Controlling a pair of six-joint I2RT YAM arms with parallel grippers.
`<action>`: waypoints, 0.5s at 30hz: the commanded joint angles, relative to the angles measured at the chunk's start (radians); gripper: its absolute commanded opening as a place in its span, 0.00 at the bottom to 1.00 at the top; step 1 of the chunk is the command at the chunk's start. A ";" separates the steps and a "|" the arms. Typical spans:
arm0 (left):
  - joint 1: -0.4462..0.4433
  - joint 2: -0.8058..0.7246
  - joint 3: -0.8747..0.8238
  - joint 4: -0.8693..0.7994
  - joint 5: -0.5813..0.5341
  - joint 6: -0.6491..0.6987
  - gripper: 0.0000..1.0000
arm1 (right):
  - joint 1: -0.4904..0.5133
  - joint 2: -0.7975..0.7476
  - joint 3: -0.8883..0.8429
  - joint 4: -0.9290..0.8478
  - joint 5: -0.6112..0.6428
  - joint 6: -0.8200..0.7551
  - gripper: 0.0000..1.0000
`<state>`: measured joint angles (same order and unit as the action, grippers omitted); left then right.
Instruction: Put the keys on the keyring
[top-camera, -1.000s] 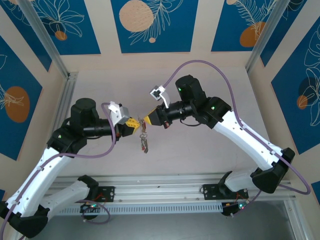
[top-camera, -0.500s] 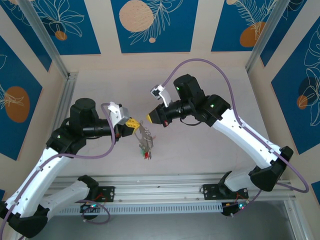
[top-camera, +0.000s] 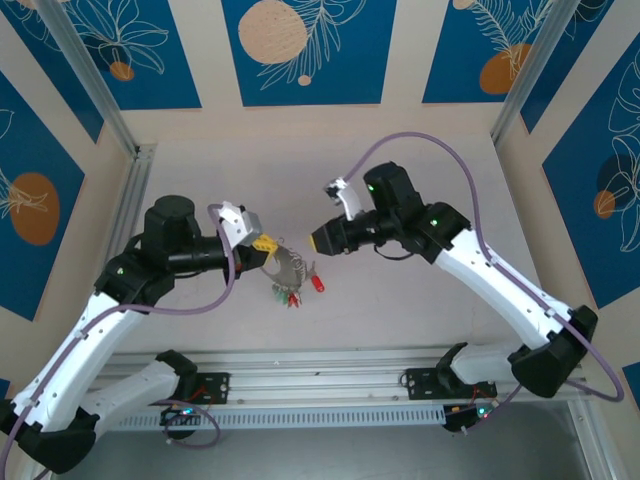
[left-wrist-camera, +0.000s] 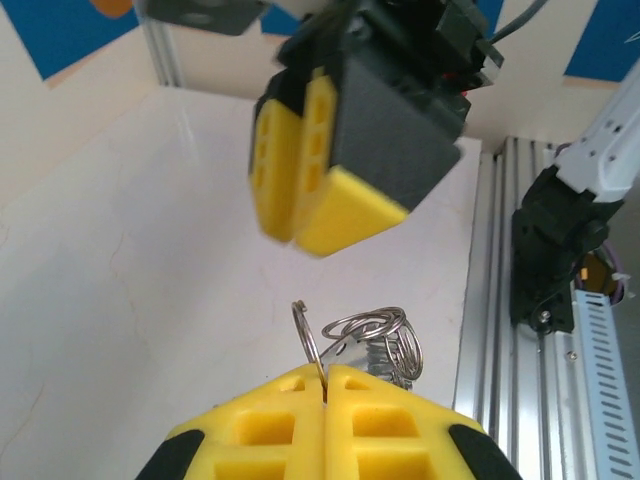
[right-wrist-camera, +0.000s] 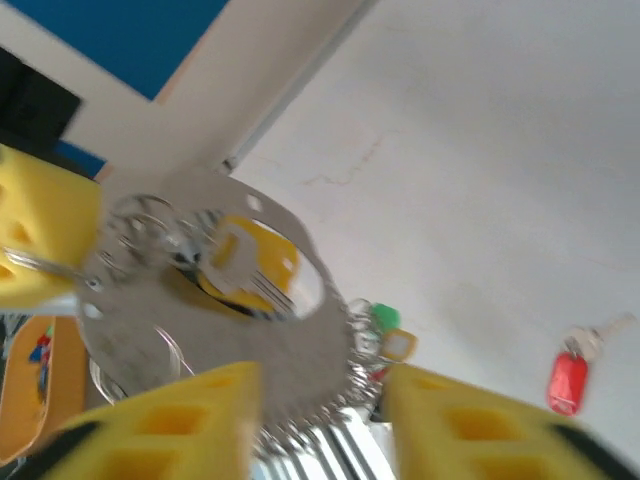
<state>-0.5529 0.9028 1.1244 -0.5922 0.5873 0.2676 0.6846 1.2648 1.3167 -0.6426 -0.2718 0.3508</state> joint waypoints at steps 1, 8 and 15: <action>0.008 -0.011 -0.005 0.021 -0.060 -0.032 0.00 | -0.079 -0.106 -0.128 0.021 0.038 0.092 0.55; 0.116 -0.040 -0.074 0.082 -0.014 -0.157 0.00 | -0.168 -0.082 -0.295 0.003 0.022 0.065 0.60; 0.220 -0.041 -0.108 0.068 -0.020 -0.215 0.00 | -0.155 0.242 -0.170 0.031 -0.067 -0.042 0.56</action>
<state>-0.3649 0.8799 1.0260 -0.5671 0.5522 0.0944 0.5232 1.4273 1.0817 -0.6281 -0.2783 0.3641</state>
